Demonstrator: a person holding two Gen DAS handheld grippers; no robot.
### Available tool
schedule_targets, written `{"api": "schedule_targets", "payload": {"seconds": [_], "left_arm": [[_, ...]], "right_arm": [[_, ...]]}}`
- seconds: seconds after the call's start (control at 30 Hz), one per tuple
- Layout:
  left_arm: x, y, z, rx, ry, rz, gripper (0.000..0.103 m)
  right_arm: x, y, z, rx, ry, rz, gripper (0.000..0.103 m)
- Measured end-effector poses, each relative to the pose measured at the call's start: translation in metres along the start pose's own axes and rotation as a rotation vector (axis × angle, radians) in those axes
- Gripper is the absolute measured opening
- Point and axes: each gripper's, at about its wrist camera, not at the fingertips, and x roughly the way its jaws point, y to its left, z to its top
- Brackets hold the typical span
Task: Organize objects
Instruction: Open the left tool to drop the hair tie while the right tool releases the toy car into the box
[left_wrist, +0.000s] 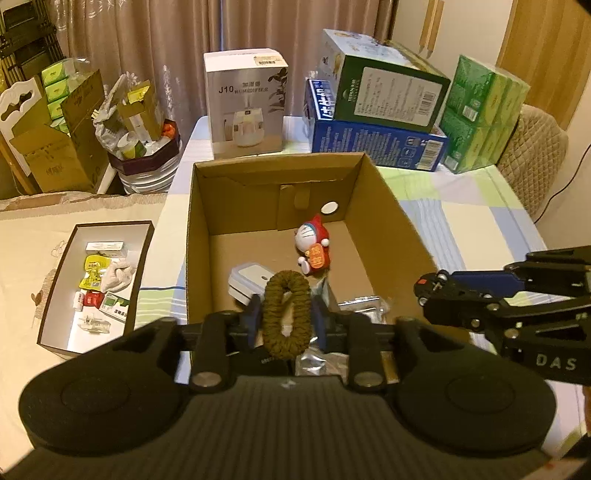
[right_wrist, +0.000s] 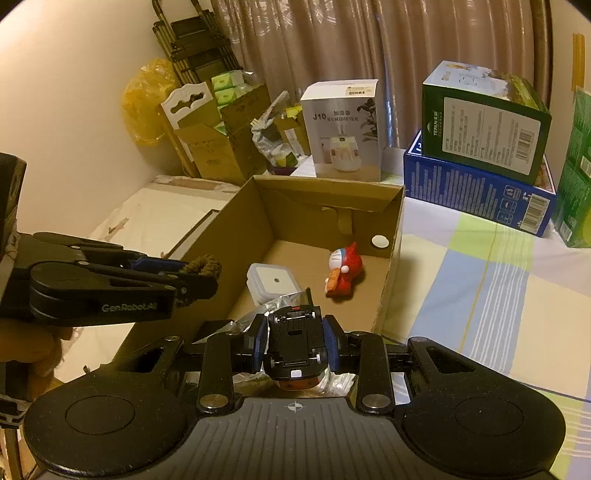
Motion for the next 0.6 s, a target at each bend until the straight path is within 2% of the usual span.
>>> {"api": "schedule_targets", "payload": {"seconds": [0.07,0.47,0.6], "left_arm": [[0.003,0.000,0.001,-0.006,-0.004,0.027,0.047],[-0.004,-0.001,-0.002,-0.001,-0.012,0.023,0.047],[-0.011,0.000,-0.002,0.002,-0.020,0.032,0.051]], "right_arm": [[0.001,0.000,0.000,0.001,0.001,0.002,0.029],[-0.002,0.002,0.001,0.006,-0.002,0.013,0.029],[-0.004,0.003,0.002,0.014,-0.003,0.018,0.029]]}}
